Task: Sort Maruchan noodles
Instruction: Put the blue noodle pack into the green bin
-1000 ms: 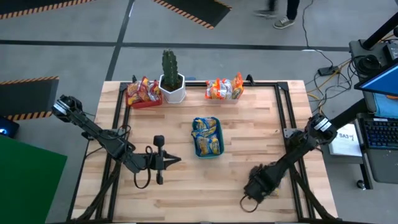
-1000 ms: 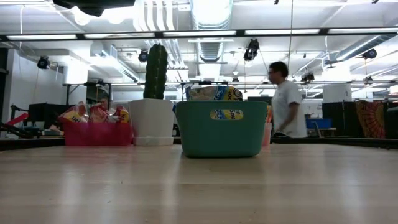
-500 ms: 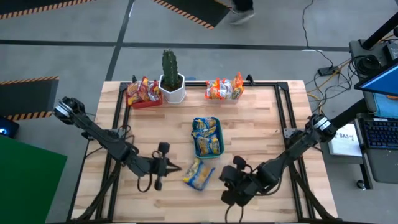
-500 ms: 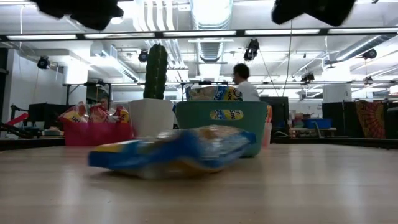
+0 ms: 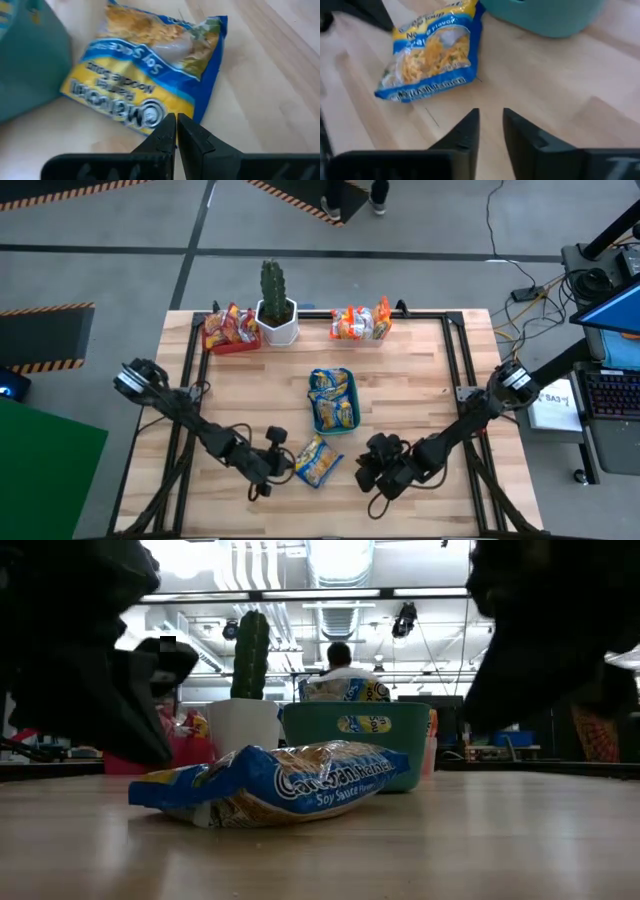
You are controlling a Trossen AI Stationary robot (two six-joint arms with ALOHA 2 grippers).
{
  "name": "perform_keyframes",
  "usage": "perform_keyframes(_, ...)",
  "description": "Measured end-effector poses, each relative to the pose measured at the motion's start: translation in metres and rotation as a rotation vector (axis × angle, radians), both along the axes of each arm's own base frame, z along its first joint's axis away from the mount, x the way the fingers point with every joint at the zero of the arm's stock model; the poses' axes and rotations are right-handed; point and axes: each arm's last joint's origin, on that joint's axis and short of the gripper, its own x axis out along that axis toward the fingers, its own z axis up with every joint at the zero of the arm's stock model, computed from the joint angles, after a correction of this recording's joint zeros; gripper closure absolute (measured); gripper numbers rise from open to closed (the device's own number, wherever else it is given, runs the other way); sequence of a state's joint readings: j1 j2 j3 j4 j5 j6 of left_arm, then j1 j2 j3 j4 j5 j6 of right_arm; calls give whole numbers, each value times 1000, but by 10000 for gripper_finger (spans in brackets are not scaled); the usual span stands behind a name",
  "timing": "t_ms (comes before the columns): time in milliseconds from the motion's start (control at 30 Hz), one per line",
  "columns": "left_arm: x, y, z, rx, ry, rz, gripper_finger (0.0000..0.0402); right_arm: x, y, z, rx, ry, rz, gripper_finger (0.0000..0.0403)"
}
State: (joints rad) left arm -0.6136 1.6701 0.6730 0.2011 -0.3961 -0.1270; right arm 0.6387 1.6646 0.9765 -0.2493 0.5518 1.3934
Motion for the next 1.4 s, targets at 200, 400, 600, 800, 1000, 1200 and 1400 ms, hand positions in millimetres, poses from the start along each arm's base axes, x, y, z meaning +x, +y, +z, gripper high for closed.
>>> perform_keyframes(200, 8, -6, -10, -19, 23, 0, 402, -2, -10, -20, 106, -146, -19, 242)
perform_keyframes(400, 12, -8, -16, -28, 11, 1, 402, -2, -22, -29, 130, -204, -32, 156)
perform_keyframes(600, 12, -8, -17, -30, 7, 2, 402, 7, -24, -40, 141, -219, -27, 91)
perform_keyframes(800, 14, -6, -17, -27, 6, 14, 402, 25, -27, -54, 145, -298, 25, 61)
perform_keyframes(1000, 15, -4, -17, -30, 1, 23, 402, 46, -30, -55, 111, -314, 79, 58)
perform_keyframes(1200, 16, -2, -17, -27, -3, 29, 402, 68, -29, -43, 82, -364, 136, 63)
perform_keyframes(1400, 16, -1, -18, -29, -7, 29, 402, 90, -24, -49, 56, -359, 158, 85)
